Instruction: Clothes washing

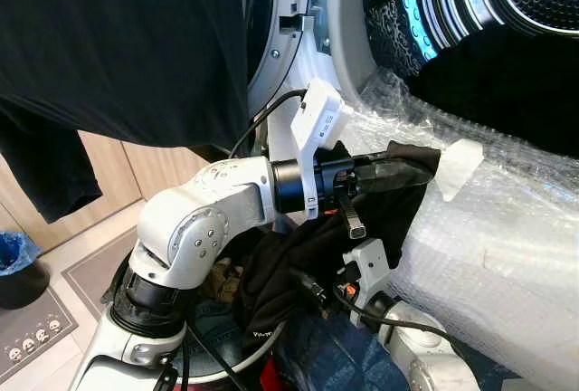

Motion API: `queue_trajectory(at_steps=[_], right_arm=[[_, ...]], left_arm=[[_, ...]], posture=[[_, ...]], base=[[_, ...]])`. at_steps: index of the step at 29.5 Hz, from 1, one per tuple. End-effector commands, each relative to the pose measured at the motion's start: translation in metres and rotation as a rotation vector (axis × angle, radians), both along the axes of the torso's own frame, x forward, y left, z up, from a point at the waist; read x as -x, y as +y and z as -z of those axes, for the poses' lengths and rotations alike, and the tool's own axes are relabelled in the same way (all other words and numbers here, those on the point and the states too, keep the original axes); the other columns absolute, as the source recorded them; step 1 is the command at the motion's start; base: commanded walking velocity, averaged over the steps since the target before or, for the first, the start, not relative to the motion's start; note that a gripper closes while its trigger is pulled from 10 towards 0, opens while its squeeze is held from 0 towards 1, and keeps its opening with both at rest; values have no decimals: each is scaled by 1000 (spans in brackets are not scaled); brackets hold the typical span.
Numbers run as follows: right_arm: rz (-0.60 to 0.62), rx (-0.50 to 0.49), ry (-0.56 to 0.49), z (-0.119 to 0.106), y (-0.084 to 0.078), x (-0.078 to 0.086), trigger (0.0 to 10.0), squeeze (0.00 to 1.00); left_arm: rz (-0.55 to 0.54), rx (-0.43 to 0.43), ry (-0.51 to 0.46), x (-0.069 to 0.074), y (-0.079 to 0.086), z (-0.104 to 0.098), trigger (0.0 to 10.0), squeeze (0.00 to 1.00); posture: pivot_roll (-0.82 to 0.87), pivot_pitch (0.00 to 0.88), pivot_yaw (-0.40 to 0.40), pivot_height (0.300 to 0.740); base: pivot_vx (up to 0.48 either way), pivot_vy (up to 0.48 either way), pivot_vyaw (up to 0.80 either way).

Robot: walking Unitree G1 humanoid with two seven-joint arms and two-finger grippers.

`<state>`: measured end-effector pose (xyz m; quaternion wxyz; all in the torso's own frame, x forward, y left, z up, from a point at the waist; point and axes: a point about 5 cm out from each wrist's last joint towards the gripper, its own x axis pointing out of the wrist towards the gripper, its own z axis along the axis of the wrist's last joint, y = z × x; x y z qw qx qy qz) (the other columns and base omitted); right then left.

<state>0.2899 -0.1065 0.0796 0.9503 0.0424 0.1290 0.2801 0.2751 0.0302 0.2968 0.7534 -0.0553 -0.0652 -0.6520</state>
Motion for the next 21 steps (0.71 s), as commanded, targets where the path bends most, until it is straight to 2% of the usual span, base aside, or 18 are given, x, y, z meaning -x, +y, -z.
queue_trajectory(at_steps=[1,5,8,10,13,15,21], right_arm=[[156,12,65,8,-17,-6,10000,0],[222,11,102,12,-20,-8,10000,0],[272,-100,134,11,-16,-9,10000,0],[246,-191,117,4,-7,-9,10000,0],[215,-242,88,-4,2,-10,10000,0],[136,-308,51,-13,14,-6,10000,0],[70,-301,15,-18,26,-3,10000,0]], left_arm=[[32,23,-47,8,-2,-9,0,0],[26,22,-42,7,-1,-7,0,0],[21,22,-33,7,-1,-5,0,0],[22,22,-33,7,-1,-5,0,0],[23,23,-32,8,-1,-5,0,0],[21,22,-31,8,0,-4,0,0],[23,23,-29,9,0,-4,0,0]], posture=[[179,0,-31,740],[174,0,-31,740],[176,0,-32,740],[176,0,-32,740],[176,0,-32,740],[176,0,-32,740],[180,0,-32,740]], base=[[0,0,0],[0,0,0],[0,0,0],[0,0,0],[0,0,0],[0,0,0],[0,0,0]])
